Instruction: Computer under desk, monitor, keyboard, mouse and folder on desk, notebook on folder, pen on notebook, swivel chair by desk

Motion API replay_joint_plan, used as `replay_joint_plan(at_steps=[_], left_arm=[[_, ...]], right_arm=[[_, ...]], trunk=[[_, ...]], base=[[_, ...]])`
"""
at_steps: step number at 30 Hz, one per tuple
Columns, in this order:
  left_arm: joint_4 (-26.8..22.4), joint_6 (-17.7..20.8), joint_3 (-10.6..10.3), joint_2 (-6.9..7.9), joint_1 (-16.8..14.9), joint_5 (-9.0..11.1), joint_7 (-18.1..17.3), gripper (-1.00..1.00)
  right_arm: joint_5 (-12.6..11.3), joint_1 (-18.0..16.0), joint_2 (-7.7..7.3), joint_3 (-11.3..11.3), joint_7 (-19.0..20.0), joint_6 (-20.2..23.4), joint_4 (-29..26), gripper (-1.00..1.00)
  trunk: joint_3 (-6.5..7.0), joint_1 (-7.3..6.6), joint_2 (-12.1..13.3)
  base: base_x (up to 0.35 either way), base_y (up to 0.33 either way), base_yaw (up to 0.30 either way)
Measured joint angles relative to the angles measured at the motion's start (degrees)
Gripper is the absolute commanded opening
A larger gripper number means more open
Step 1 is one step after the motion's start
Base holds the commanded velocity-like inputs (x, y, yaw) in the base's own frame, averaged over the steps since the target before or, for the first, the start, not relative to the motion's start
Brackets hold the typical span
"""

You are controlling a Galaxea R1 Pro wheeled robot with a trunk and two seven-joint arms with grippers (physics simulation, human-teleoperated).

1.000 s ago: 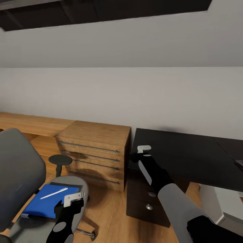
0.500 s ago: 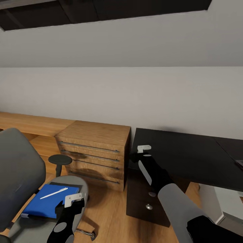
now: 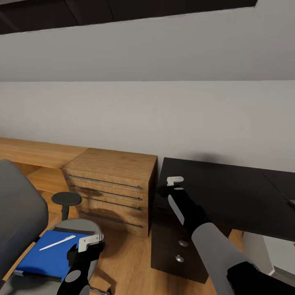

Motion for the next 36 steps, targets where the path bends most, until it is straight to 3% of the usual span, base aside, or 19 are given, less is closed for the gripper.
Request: replay_joint_plan(at_steps=[6, 15, 22, 36], left_arm=[[0.02, -0.19, 0.00, 0.00, 0.00, 0.04, 0.00, 1.00], [-0.04, -0.21, -0.07, 0.00, 0.00, 0.05, 0.05, 1.00], [-0.06, -0.22, -0.06, 0.00, 0.00, 0.05, 0.04, 1.00], [-0.10, -0.22, -0.16, 0.00, 0.00, 0.05, 0.00, 1.00]], right_arm=[[0.00, 0.00, -0.10, -0.20, 0.00, 0.13, 0.36, -1.00], [-0.17, -0.08, -0.18, -0.44, -2.45, 0.20, 7.07, -1.00], [-0.33, -0.08, -0.12, -0.47, -6.49, 0.28, 7.67, -1.00], [-0.28, -0.08, -0.11, -0.47, -7.11, 0.31, 7.97, -1.00]], trunk=[[0.00, 0.01, 0.00], [0.00, 0.03, 0.00], [0.00, 0.03, 0.00], [0.00, 0.03, 0.00]], base=[[0.261, 0.000, 0.000], [0.081, 0.000, 0.000], [0.004, 0.000, 0.000], [0.000, 0.000, 0.000]])
